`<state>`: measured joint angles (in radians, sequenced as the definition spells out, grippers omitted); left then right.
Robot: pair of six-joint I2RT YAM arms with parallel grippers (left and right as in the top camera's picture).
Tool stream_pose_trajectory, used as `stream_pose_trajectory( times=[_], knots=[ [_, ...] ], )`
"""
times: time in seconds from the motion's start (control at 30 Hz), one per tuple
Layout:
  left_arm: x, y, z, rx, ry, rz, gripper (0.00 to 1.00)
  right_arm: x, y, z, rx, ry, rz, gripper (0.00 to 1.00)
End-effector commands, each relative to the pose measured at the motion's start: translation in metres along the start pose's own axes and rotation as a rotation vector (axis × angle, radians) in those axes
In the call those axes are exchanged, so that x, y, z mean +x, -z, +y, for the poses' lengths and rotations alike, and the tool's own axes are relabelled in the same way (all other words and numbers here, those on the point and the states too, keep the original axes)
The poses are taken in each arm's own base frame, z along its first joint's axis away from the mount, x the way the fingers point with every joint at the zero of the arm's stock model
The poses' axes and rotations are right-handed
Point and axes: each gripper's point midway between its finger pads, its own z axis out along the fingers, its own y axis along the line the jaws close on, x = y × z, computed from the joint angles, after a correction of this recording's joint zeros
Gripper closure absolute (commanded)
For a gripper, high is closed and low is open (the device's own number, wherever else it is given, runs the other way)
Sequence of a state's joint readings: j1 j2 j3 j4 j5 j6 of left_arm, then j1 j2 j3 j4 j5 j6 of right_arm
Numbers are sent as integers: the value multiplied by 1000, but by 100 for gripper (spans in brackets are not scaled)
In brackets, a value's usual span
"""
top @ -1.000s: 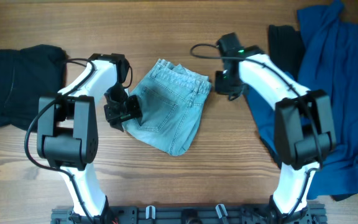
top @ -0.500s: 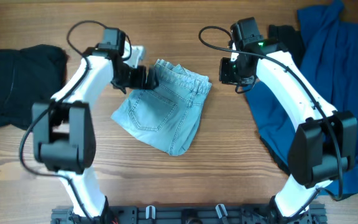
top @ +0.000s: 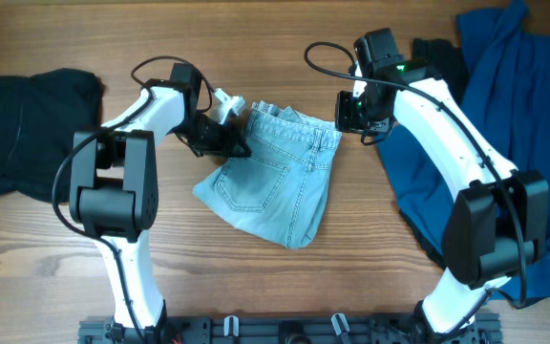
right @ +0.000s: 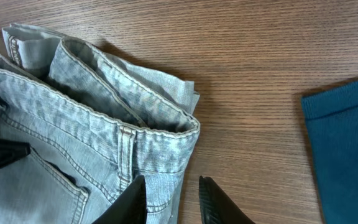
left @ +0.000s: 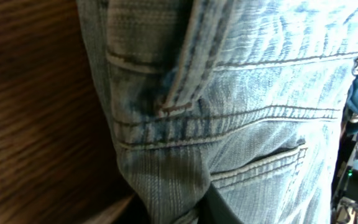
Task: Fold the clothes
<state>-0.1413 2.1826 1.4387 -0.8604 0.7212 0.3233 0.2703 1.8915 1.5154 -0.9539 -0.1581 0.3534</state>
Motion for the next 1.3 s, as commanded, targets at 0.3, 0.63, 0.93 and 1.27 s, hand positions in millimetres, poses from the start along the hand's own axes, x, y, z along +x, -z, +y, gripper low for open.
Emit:
stream_pose_trajectory(
  times=[0.3,0.63,0.93,1.27],
  knots=[
    [-44,140,50,-323,87,-263,96,-1,7,4,-18,15,-7,72],
    [-29,310,122,-659,253,-555,96,0,7,4,-17,11,-1,72],
    [-66,278,110,-654,146,-546,73,10,7,14,-78,46,46,72],
    [-56,267,124,-679,354,-551,1,38,-14,208,-672,339,34,21]
  ],
)
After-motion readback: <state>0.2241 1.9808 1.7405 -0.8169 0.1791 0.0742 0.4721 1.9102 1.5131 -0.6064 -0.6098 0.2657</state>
